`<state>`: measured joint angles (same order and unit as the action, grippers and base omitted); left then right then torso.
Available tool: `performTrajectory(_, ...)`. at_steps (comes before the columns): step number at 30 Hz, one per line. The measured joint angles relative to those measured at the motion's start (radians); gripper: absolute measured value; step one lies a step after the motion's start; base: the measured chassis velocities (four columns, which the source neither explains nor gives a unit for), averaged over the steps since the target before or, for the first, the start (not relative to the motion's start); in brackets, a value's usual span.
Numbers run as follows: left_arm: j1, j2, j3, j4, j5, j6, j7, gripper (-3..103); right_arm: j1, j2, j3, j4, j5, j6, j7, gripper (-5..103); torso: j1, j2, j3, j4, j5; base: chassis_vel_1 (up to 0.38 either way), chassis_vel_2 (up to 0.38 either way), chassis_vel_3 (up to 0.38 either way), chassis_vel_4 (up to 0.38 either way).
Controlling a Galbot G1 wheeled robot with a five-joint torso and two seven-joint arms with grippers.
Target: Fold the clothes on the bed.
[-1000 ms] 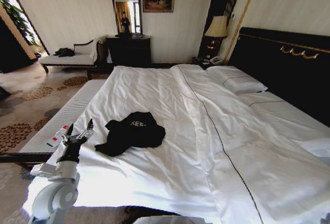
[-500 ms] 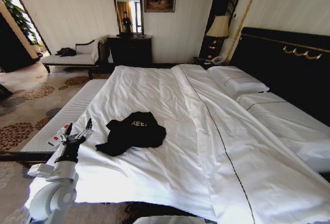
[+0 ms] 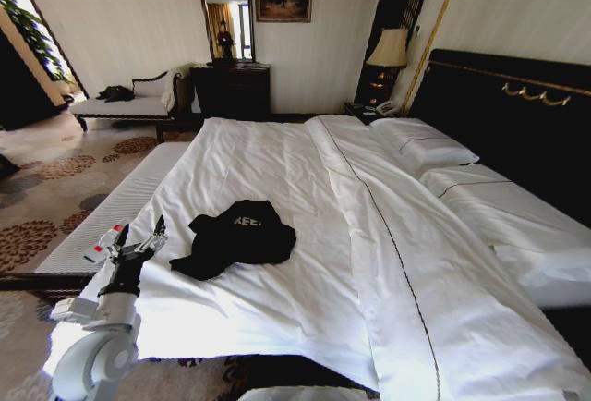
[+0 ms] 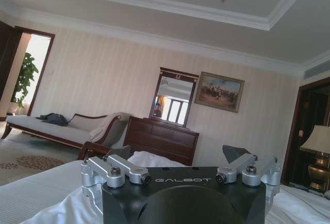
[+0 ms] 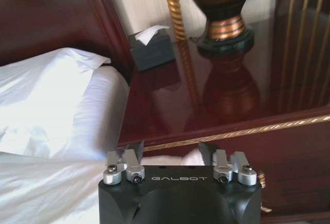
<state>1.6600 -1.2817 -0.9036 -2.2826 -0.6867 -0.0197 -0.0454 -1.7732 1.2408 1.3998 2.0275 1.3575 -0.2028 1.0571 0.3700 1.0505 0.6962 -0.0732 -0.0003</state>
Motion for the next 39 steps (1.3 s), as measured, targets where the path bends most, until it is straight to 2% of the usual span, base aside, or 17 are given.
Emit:
performTrajectory(5, 0.02, -0.005, -0.012, -0.018, 0.005, 0.001, -0.001, 100, -0.024, -0.022, 0.072, 0.056, -0.066, -0.038, 0.073, 88, 0.0, 0.0, 0.0, -0.0001, 0.0007, 0.0, 0.0, 0.0, 0.0)
performTrajectory(7, 0.024, -0.006, -0.013, -0.021, 0.006, 0.001, -0.001, 100, -0.025, -0.028, 0.087, 0.065, -0.075, -0.044, 0.085, 88, 0.0, 0.0, 0.0, -0.0001, 0.0006, 0.0, 0.0, 0.0, 0.0)
performTrajectory(9, 0.033, -0.009, -0.016, -0.029, 0.009, 0.001, -0.001, 100, -0.034, -0.051, 0.146, 0.098, -0.083, -0.058, 0.115, 97, 0.0, 0.0, 0.0, 0.0, 0.0002, 0.0, 0.0, 0.0, 0.0)
performTrajectory(10, 0.04, -0.012, -0.019, -0.035, 0.012, 0.001, -0.001, 100, -0.045, -0.075, 0.206, 0.129, -0.071, -0.06, 0.118, 99, 0.0, 0.0, 0.0, -0.0001, 0.0002, 0.0, 0.0, 0.0, 0.0)
performTrajectory(11, 0.04, -0.012, -0.019, -0.035, 0.012, 0.001, -0.001, 100, -0.045, -0.075, 0.206, 0.129, -0.071, -0.06, 0.118, 99, 0.0, 0.0, 0.0, -0.0001, 0.0002, 0.0, 0.0, 0.0, 0.0)
performTrajectory(13, 0.049, -0.017, -0.021, -0.042, 0.016, 0.001, -0.001, 100, -0.046, -0.111, 0.269, 0.168, -0.04, -0.051, 0.089, 100, 0.0, 0.0, 0.0, -0.0002, -0.0002, 0.0, 0.0, 0.0, 0.0)
performTrajectory(16, 0.053, -0.022, -0.021, -0.047, 0.019, 0.001, -0.001, 100, -0.027, -0.136, 0.27, 0.185, -0.044, -0.017, 0.03, 100, 0.0, 0.0, 0.0, -0.0003, 0.0001, 0.0, 0.0, 0.0, 0.0)
performTrajectory(19, 0.061, -0.028, -0.02, -0.054, 0.02, 0.01, -0.003, 100, 0.018, -0.161, 0.195, 0.196, -0.113, 0.032, -0.069, 100, 0.0, 0.0, 0.0, 0.0001, 0.0003, 0.0, 0.0, 0.0, 0.0)
performTrajectory(20, 0.069, -0.031, -0.019, -0.059, 0.019, 0.018, -0.008, 100, 0.04, -0.166, 0.116, 0.207, -0.165, 0.066, -0.165, 100, 0.0, 0.0, 0.0, 0.0002, 0.0004, 0.0, 0.0, 0.0, 0.0)
performTrajectory(21, 0.069, -0.031, -0.019, -0.059, 0.019, 0.018, -0.008, 100, 0.04, -0.166, 0.116, 0.207, -0.165, 0.066, -0.165, 100, 0.0, 0.0, 0.0, 0.0002, 0.0004, 0.0, 0.0, 0.0, 0.0)
performTrajectory(25, 0.094, -0.041, -0.015, -0.08, 0.005, 0.044, -0.017, 100, 0.096, -0.162, -0.095, 0.225, -0.239, 0.133, -0.43, 100, 0.0, 0.0, 0.0, 0.0, 0.0006, 0.0, 0.0, 0.0, 0.0)
performTrajectory(27, 0.099, -0.044, -0.014, -0.085, 0.003, 0.049, -0.018, 100, 0.112, -0.162, -0.138, 0.225, -0.255, 0.143, -0.473, 100, 0.0, 0.0, 0.0, 0.0, 0.0001, 0.0, 0.0, 0.0, 0.0)
performTrajectory(30, 0.119, -0.052, -0.001, -0.101, 0.019, 0.061, -0.019, 100, 0.188, -0.149, -0.34, 0.219, -0.362, 0.176, -0.651, 100, 0.0, 0.0, 0.0, 0.0001, 0.0004, 0.0, 0.0, 0.0, 0.0)
performTrajectory(34, 0.141, -0.06, 0.003, -0.106, 0.034, 0.06, -0.019, 100, 0.228, -0.143, -0.438, 0.206, -0.434, 0.197, -0.743, 100, 0.0, 0.0, 0.0, 0.0001, 0.0, 0.0, 0.0, 0.0, 0.0)
performTrajectory(36, 0.163, -0.066, 0.005, -0.115, 0.046, 0.057, -0.02, 100, 0.248, -0.135, -0.516, 0.178, -0.534, 0.248, -0.818, 100, 0.0, 0.0, 0.0, 0.0004, 0.0, 0.0, 0.0, 0.0, 0.0)
performTrajectory(37, 0.163, -0.066, 0.005, -0.115, 0.046, 0.057, -0.02, 100, 0.248, -0.135, -0.516, 0.178, -0.534, 0.248, -0.818, 100, 0.0, 0.0, 0.0, 0.0004, 0.0, 0.0, 0.0, 0.0, 0.0)
performTrajectory(39, 0.179, -0.068, 0.008, -0.124, 0.049, 0.053, -0.021, 100, 0.243, -0.119, -0.571, 0.163, -0.618, 0.299, -0.857, 100, 0.0, 0.0, 0.0, 0.0002, 0.0001, 0.0, 0.0, 0.0, 0.0)
